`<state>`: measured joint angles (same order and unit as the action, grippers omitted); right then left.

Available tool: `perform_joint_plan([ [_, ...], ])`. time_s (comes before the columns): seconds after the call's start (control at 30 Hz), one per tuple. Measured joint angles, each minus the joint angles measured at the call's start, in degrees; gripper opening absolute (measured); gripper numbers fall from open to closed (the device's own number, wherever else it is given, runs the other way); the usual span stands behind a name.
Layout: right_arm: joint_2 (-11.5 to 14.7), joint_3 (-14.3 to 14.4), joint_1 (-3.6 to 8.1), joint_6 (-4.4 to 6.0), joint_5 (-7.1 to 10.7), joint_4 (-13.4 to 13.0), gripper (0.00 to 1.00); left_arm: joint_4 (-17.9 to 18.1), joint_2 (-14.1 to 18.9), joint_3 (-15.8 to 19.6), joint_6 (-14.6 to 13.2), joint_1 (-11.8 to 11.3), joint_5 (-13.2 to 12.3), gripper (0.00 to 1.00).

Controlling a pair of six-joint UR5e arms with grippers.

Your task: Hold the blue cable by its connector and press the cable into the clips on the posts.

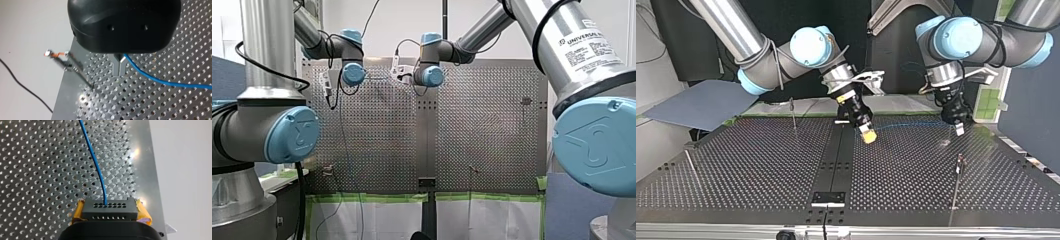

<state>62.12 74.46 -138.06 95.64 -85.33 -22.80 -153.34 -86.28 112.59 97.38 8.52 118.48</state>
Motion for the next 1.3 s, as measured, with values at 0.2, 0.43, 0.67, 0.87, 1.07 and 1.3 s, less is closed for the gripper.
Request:
perform_joint_plan([
  [0.2, 0.0, -1.7, -0.21, 0.0, -0.01, 0.7, 0.0, -1.5, 0.0, -1.8, 0.6, -3.1, -1.9, 0.0],
  [0.43, 0.0, -4.2, -0.3, 0.3, 0.05, 1.5, 0.0, -2.1, 0.0, -4.1, 0.8, -6.0, -3.2, 0.0],
  [0.67, 0.0, -5.7, -0.33, 1.07, 0.08, 1.7, 0.0, -2.1, 0.0, -5.2, 1.0, -7.1, -5.3, 0.0],
  [0.87, -0.1, -6.4, -0.32, 1.46, 0.08, 1.7, 0.0, -2.0, 0.0, -5.5, 1.1, -7.7, -8.1, 0.0],
  [1.07, -0.1, -7.2, -0.32, 1.76, 0.07, 1.8, 0.0, -2.0, -0.1, -5.6, 1.1, -8.1, -9.9, 0.0],
  [1.3, -0.1, -7.6, -0.16, 1.98, 0.02, 1.9, 0.0, -2.0, -0.1, -6.0, 1.1, -8.8, -11.0, 0.0],
])
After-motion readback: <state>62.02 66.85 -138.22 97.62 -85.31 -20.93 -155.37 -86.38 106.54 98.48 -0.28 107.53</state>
